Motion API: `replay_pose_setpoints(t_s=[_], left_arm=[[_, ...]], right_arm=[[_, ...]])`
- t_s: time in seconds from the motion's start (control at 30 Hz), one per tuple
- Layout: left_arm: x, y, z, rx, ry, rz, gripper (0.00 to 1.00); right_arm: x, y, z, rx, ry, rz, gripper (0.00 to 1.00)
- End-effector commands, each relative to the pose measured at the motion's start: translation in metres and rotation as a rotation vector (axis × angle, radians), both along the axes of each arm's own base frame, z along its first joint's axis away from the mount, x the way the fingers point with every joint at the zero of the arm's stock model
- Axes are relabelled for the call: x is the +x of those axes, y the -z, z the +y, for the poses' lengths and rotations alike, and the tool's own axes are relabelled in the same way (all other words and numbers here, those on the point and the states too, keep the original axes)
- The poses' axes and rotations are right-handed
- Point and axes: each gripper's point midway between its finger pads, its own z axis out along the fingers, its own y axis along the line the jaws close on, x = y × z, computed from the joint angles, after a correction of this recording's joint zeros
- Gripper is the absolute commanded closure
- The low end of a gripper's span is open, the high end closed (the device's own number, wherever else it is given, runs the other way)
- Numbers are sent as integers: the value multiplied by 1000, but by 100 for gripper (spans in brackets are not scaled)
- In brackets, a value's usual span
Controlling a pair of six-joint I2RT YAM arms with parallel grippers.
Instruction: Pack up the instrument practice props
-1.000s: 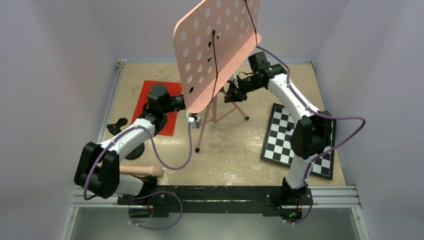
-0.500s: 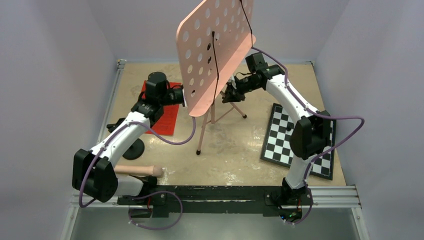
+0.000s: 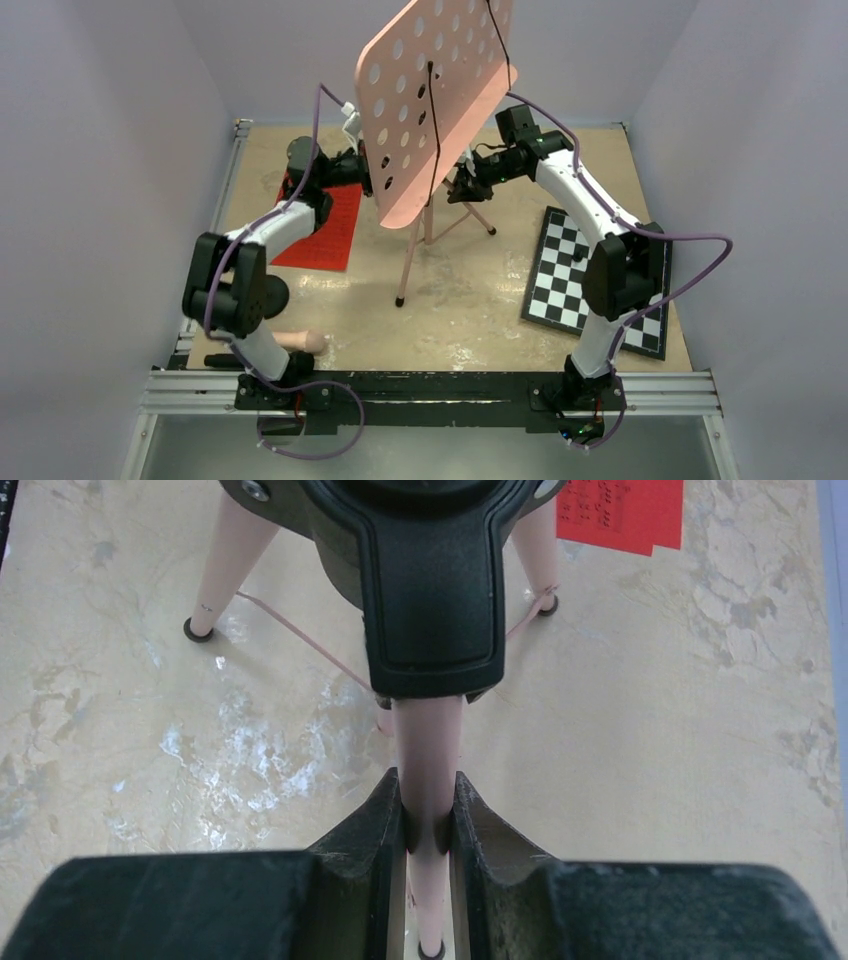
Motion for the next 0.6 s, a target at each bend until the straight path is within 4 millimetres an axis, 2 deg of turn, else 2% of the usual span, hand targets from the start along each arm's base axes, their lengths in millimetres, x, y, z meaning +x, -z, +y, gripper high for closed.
replay_pose_setpoints(t_s=[0.0,0.1,0.2,0.3,0.4,0.53,0.57], left_arm=[[-7,29,-1,-44,239,575,100],[-7,28,0,-50,228,620,92],[-8,27,0,-65,212,652,72],[-11,12,5,-77,209,569,53],[-18,-5,12,-77,201,474,45],[-20,-12,31,-61,129,380,37],[-19,-13,35,-56,108,362,23]], right_arm=[[22,10,-16,-79,81,-73,100],[22,10,-16,-78,80,-80,100],[22,11,-16,-75,80,-80,100],[23,12,-15,-72,86,-77,100],[24,12,-15,-69,89,-77,100],[24,10,-15,-67,89,-80,100],[24,10,-14,-66,88,-80,100]])
